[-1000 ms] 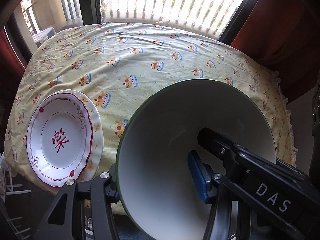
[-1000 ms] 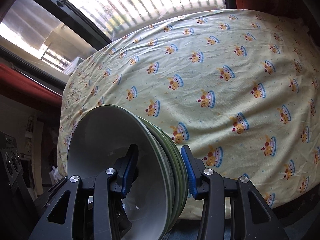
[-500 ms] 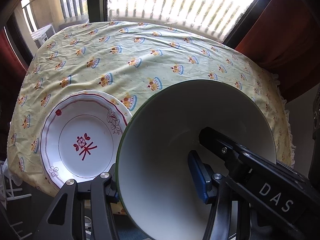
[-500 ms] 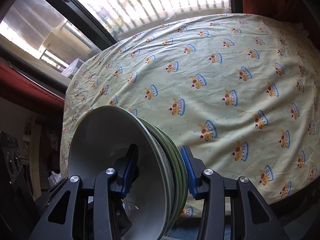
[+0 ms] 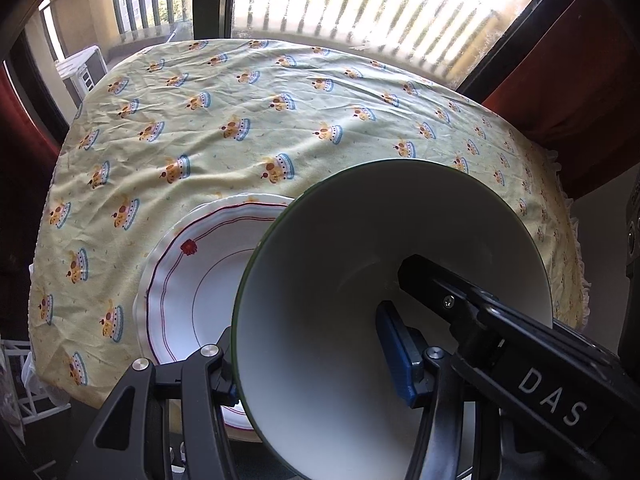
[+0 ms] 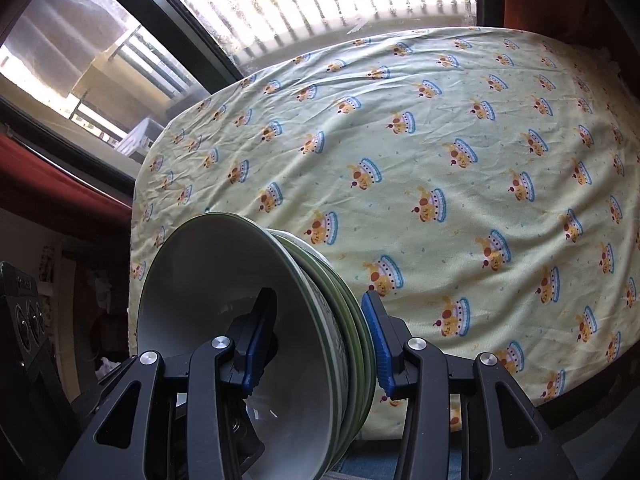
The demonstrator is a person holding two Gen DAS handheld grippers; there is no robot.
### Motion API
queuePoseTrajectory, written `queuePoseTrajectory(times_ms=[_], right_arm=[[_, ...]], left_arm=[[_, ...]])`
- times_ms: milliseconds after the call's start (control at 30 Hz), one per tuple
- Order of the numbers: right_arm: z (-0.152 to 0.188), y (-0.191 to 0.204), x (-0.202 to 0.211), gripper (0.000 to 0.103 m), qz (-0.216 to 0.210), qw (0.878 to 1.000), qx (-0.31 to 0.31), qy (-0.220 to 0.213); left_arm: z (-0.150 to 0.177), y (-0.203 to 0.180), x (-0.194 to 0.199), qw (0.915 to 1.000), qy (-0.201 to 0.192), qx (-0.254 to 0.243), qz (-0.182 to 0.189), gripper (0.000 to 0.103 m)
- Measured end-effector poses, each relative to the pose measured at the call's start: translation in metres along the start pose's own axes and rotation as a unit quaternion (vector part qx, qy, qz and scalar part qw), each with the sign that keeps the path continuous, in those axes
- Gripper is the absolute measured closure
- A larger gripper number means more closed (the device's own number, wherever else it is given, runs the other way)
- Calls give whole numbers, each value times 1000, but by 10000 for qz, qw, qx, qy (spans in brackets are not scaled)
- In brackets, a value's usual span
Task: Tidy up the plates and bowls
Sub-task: 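Lift and carry the nested bowls over the red-rimmed plate stack with both grippers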
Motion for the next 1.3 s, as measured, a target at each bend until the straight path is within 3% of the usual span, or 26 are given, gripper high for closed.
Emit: queuePoseTrajectory(times_ms=[367, 733, 1300], right_arm=[[11, 43, -34, 56, 212, 9995, -160, 155], [24, 56, -61, 56, 510, 9963, -574, 398], [17, 60, -65, 56, 856, 9944, -584, 200]], left_arm=[[0, 53, -11, 9993, 331, -20, 170, 48], [5, 74, -30, 9955, 866, -192, 343, 48], [-5, 69, -31, 9958, 432, -776, 215, 48]])
Point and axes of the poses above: each gripper's, at about its wrist camera, not at the fingertips, and x roughly against the way its jaws point, y to its left, z to its underside, the point moved 3 cm from there along -x, roughly the way its jaws point, and after that the axes turned 4 degrees about -z, right-handed, at the moved point
